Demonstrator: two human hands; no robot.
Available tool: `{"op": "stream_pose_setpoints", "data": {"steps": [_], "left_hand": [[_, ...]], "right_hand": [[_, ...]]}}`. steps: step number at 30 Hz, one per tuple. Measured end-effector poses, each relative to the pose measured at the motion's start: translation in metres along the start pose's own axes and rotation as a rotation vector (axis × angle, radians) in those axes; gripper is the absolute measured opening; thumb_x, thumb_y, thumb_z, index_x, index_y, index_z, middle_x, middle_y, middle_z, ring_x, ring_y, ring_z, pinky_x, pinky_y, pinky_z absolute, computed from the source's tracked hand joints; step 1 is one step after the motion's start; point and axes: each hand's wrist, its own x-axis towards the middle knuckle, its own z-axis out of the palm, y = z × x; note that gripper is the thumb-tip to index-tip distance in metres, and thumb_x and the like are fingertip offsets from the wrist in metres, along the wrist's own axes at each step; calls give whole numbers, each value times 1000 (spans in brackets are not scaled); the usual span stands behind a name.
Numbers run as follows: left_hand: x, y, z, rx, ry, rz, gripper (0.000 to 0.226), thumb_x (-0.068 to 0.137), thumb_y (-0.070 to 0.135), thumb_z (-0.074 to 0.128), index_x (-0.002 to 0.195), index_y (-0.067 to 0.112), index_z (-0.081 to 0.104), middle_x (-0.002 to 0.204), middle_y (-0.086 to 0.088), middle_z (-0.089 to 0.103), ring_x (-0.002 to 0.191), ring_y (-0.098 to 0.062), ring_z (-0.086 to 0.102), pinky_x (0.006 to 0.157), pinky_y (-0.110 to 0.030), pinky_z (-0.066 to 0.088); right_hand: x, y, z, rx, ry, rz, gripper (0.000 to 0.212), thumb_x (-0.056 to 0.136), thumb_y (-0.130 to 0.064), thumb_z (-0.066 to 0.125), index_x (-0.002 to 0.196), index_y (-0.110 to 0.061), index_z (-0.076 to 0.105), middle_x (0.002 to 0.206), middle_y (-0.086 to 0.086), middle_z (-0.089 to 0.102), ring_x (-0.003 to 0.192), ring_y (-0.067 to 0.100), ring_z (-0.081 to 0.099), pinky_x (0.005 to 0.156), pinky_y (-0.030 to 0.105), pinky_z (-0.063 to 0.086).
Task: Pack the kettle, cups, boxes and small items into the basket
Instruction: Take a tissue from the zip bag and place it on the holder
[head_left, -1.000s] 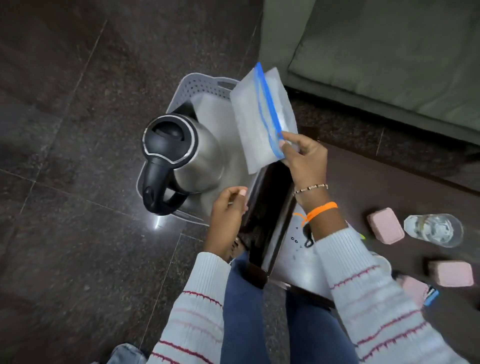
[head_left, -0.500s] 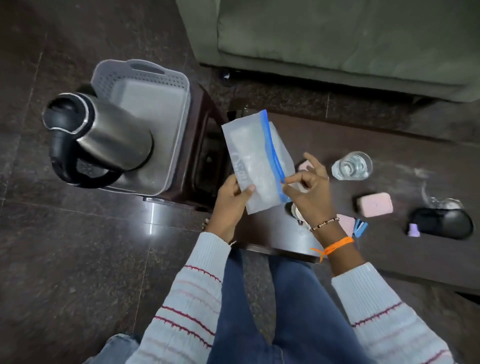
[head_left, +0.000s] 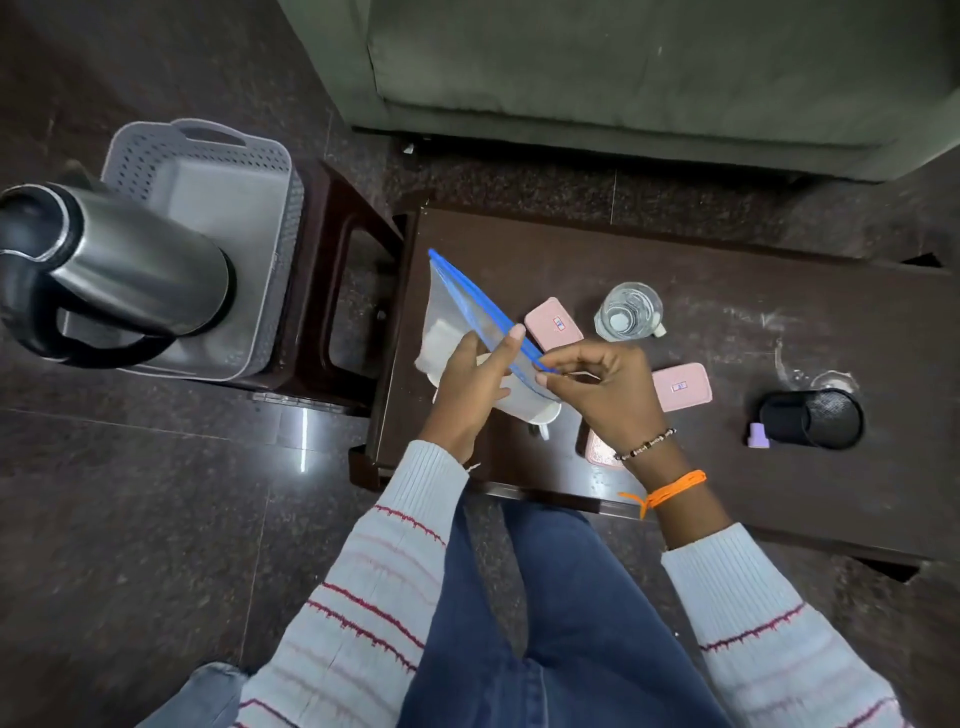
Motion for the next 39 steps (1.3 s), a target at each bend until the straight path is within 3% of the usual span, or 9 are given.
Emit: {"op": "stream_pose_setpoints", "data": {"steps": [6, 11, 15, 18, 22, 25, 30, 35, 39], "left_hand": [[0, -2, 19, -68, 105, 81, 25, 89, 10, 58, 112, 4, 52, 94, -5, 60, 84, -16, 65, 74, -24, 57], [1, -6, 29, -10, 129, 127, 26, 83, -4, 54, 88, 22, 56, 82, -4, 60, 70, -16, 63, 73, -26, 57], [-1, -7, 33, 99, 33, 176, 31, 79, -4, 51, 75, 25, 61, 75, 5, 61, 75, -13, 61, 67, -23, 53], [-3, -7, 31, 122, -54, 183, 32, 84, -1, 46, 71, 24, 63, 73, 15, 63, 70, -2, 60, 63, -16, 50], [-5, -5, 25, 148, -157, 192, 33, 89, 2, 42, 75, 20, 66, 58, 22, 62, 61, 4, 58, 58, -10, 46], [-7, -6, 25, 143, -96, 211, 26, 94, 12, 43, 80, 15, 65, 52, 21, 59, 54, 4, 54, 58, -13, 44], [-6, -11, 21, 82, 77, 208, 18, 96, 17, 45, 98, 9, 61, 70, 7, 50, 62, -8, 45, 61, -18, 44], [-7, -22, 20, 255, -58, 97, 32, 80, 18, 70, 108, 18, 55, 90, 0, 56, 75, -7, 55, 61, -8, 48], [-6, -24, 20, 270, 87, 162, 21, 79, 7, 65, 95, 19, 58, 81, 4, 60, 69, -3, 58, 64, -13, 48]], "right_hand": [[-5, 3, -12, 51, 87, 1, 8, 78, -3, 68, 81, 4, 72, 78, 14, 69, 63, 11, 55, 63, 16, 46], [-3, 9, -16, -57, 193, 27, 8, 73, -4, 72, 71, -6, 65, 74, 15, 69, 62, 16, 59, 62, 21, 48], [1, 13, -17, -191, 133, 21, 20, 72, -3, 69, 84, -9, 54, 82, 10, 69, 64, 12, 59, 63, 19, 47], [5, 14, -15, -230, -23, 69, 30, 74, -1, 68, 99, -3, 51, 85, 7, 64, 74, 18, 61, 79, 35, 52], [8, 10, -13, -188, -80, 41, 20, 74, 4, 67, 91, -3, 57, 88, 20, 68, 85, 32, 64, 84, 44, 52], [8, 11, -11, -90, -69, 112, 21, 75, 9, 63, 82, -9, 54, 75, 20, 65, 71, 34, 63, 74, 45, 54], [10, 13, -13, 86, -57, 175, 30, 82, 12, 54, 77, -16, 49, 65, 6, 58, 61, 16, 58, 60, 30, 54], [8, 13, -16, 182, -78, 160, 23, 83, 13, 53, 86, -10, 53, 64, -1, 66, 56, 2, 64, 58, 23, 57], [6, 9, -17, 144, -10, 136, 29, 81, 12, 56, 90, -13, 47, 67, 13, 64, 64, 21, 62, 72, 41, 55]]}}
